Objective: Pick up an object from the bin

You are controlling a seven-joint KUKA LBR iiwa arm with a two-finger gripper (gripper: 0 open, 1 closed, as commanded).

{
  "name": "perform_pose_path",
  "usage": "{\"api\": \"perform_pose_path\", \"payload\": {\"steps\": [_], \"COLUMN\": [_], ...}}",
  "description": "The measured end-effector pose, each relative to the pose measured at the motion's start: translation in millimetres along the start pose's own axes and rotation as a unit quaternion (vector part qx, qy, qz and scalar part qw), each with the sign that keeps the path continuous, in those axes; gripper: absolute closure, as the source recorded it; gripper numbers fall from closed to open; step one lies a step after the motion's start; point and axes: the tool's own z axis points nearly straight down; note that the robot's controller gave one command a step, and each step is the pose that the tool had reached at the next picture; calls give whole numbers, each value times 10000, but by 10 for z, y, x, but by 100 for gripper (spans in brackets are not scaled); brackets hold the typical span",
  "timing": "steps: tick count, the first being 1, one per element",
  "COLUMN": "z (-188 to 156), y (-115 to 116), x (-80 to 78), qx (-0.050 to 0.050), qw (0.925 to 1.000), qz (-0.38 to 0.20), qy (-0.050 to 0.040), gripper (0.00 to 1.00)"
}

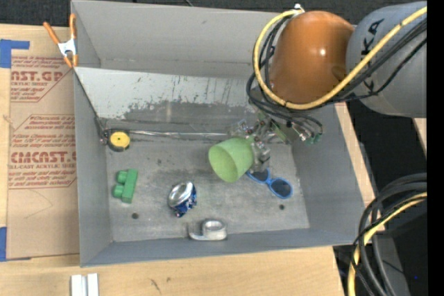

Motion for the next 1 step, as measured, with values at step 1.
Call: {"api": "perform_pose_path", "payload": {"steps": [1], "z": [-825], "y": [-153], "x": [-154], "qx": [9], "qw": [9999], "qz": [134], "qy": [-9], "gripper": [100]}}
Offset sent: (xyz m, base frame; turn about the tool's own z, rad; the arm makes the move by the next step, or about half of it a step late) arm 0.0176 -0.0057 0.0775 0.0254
